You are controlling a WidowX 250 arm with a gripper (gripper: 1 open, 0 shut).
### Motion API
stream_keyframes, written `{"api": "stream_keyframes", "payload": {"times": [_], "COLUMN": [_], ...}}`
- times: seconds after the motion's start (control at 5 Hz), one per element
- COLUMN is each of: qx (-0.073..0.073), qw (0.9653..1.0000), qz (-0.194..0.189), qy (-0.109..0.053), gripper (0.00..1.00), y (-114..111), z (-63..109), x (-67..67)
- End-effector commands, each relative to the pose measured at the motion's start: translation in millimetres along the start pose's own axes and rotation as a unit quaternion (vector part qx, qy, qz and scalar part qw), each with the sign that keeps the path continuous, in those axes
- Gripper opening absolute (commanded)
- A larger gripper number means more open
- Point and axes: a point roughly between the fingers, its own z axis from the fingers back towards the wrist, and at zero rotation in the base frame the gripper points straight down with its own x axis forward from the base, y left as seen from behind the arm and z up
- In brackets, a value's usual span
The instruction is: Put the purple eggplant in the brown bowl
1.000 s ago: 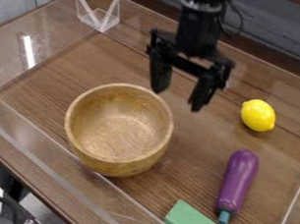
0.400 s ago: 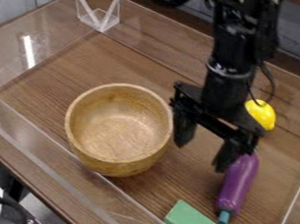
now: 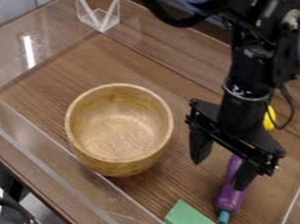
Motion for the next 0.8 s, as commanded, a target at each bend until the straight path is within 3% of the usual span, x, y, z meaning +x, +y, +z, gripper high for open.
{"api": "stream_keyframes", "payload": {"times": [0.0,0.6], "qx": [-0.008,-0.007], "qw": [0.9997,0.9998], "qz": [0.001,0.003], "qy": [-0.023,-0.019], "gripper": [1.0,1.0], "y": [-8,-18], "z": [3.6,-18.7], "x": [5.9,9.3]}}
